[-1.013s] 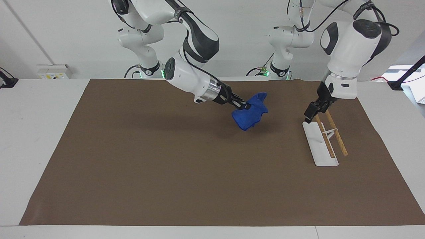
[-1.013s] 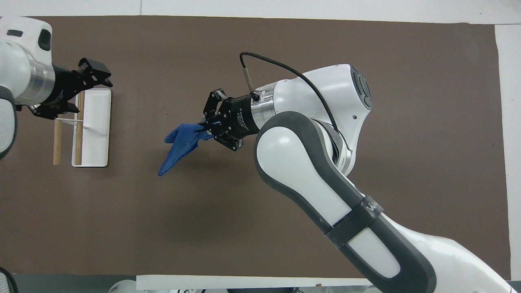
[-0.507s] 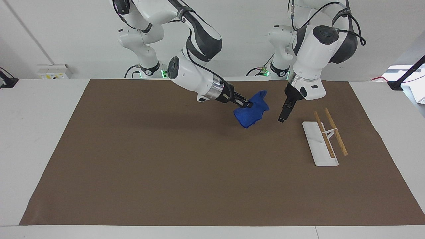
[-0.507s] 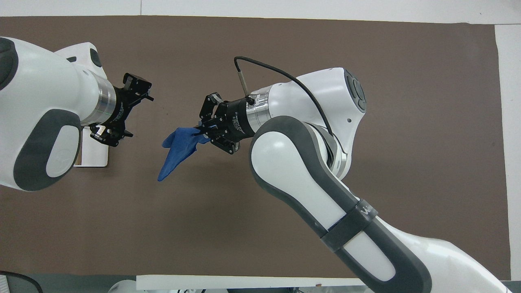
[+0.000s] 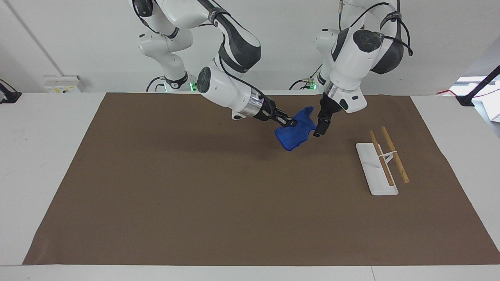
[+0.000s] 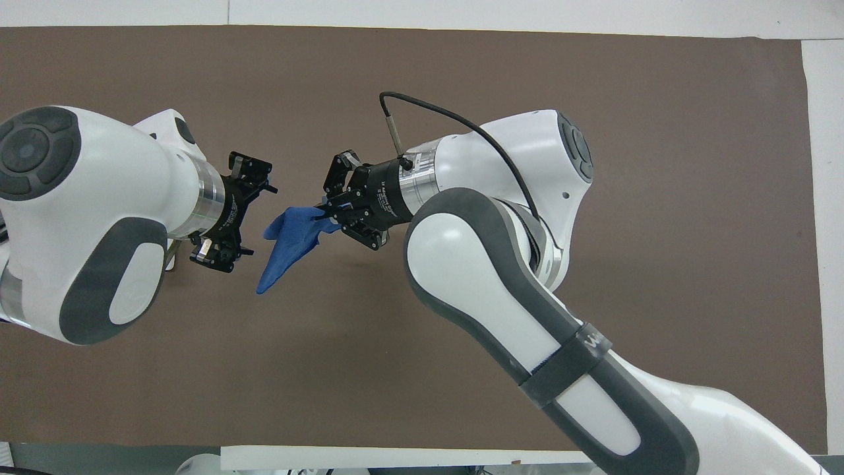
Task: Right arm passes towel to left arm to hang
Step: 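Hold the towel with the right gripper while the left gripper reaches it, then close the left gripper on the towel beside the right gripper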
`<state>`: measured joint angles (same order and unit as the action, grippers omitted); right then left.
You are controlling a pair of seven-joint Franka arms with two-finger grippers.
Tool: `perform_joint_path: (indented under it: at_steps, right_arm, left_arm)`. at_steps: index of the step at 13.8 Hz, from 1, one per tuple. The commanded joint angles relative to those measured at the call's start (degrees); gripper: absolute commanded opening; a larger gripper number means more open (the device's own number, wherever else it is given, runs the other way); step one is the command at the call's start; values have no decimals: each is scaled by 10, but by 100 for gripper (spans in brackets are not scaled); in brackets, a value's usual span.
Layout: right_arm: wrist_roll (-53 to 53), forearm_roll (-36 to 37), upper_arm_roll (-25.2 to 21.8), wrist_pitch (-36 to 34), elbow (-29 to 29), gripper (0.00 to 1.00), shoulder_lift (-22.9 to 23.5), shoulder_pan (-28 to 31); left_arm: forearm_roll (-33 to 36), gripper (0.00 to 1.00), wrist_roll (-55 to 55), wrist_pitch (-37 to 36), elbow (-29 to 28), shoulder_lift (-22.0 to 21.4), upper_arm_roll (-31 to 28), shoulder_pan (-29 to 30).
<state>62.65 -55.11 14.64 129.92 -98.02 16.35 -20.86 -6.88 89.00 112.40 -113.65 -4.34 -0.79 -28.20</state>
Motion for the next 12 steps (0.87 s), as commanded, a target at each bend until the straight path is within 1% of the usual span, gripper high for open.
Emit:
perform_joint_path:
  at_steps: [1,2,3,4,6,8,10,11,12]
  right_arm:
    - [4,-11,2,26,-15,1,-7,-2]
    - [4,-11,2,31,-16,1,-7,-7]
    - [4,-11,2,32,-16,1,-7,-8]
    - [4,-11,2,32,-16,1,-7,-8]
    - [4,-11,2,32,-17,1,-7,-8]
    - [4,-11,2,33,-17,1,-7,-9]
    - [3,-11,2,33,-17,1,-7,-9]
    - [3,-11,2,33,-17,2,-7,-9]
    - [3,-11,1,33,-17,2,-8,-9]
  left_arm:
    - [-33,97,14,20,-32,-22,-7,-9]
    - [-37,94,23,22,-39,-27,-7,-10]
    - [-37,84,29,29,-43,-29,-7,-11]
    - [-37,68,29,38,-44,-29,-6,-15]
    - [-37,44,24,64,-46,-28,-7,-15]
    - [-37,26,5,67,-46,-27,-7,-14]
    - [-37,4,-5,63,-46,-27,-7,-12]
    - [-37,0,-6,63,-46,-27,-7,-12]
    - [-37,0,-7,63,-44,-27,-8,-10]
